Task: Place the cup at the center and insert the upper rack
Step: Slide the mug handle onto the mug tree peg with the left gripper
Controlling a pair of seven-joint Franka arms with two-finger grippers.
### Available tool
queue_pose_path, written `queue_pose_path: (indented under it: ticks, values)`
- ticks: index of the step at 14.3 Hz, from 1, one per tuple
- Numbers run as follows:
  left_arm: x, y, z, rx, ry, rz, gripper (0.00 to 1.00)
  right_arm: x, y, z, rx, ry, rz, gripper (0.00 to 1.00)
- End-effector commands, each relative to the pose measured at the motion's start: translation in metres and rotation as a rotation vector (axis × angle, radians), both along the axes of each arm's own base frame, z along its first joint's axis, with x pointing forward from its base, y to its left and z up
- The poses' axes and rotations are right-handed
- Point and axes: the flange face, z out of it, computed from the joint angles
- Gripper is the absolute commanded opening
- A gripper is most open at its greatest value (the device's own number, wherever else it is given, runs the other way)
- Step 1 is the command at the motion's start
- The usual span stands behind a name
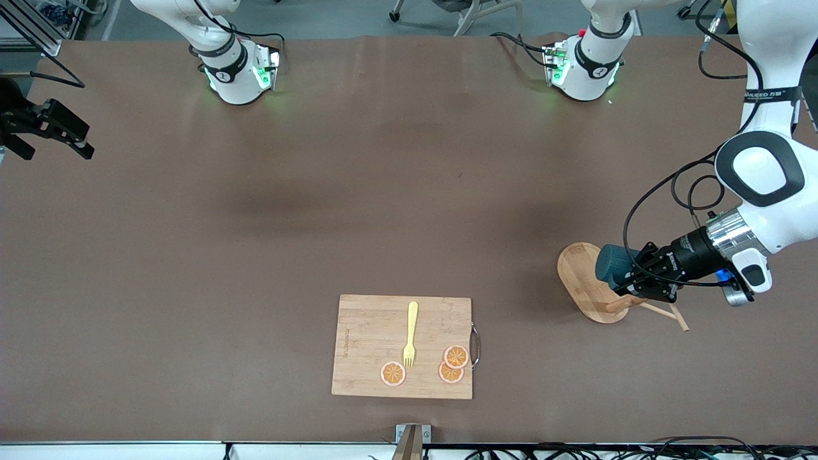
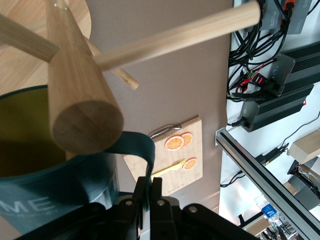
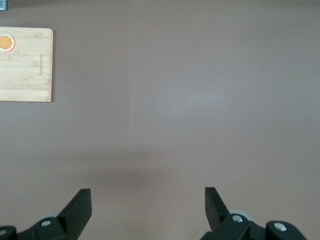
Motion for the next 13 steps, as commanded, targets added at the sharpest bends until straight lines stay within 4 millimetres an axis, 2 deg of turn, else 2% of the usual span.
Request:
queue_pose_path:
  ticks: [1, 2, 3, 4, 5, 7, 9, 12, 13]
  values:
    - [0.004, 0.006, 0.004, -0.006, -0.018, 0.002, 0.09, -0.004, 0.001, -0.001, -0.012, 0.011, -0.008, 1.0]
    - [0.004, 0.009, 0.004, -0.007, -0.017, 0.008, 0.16, -0.004, 0.0, -0.005, -0.009, 0.024, -0.011, 1.0]
    - [0.004, 0.009, 0.004, -0.005, -0.02, 0.006, 0.35, -0.003, 0.0, -0.006, -0.009, 0.028, -0.01, 1.0]
    - [0.004, 0.012, 0.005, 0.0, -0.024, 0.007, 0.64, -0.002, 0.0, -0.006, -0.009, 0.026, -0.008, 1.0]
    - [0.006, 0.013, 0.008, 0.005, -0.037, 0.006, 1.0, -0.003, 0.002, -0.005, -0.009, 0.026, -0.004, 1.0]
    - [0.007, 0.013, 0.009, 0.013, -0.046, 0.02, 1.0, -0.003, 0.002, -0.005, -0.01, 0.026, -0.001, 1.0]
    - [0.007, 0.014, 0.012, 0.033, -0.054, 0.011, 1.0, -0.003, 0.001, 0.007, -0.01, 0.003, -0.002, 1.0]
    - [0.009, 0.011, 0.025, 0.165, -0.083, -0.069, 1.0, -0.004, -0.002, 0.021, -0.01, -0.024, -0.009, 1.0]
    - [0.007, 0.009, 0.031, 0.219, -0.094, -0.102, 1.0, -0.005, -0.004, 0.02, -0.008, -0.012, -0.013, 1.0]
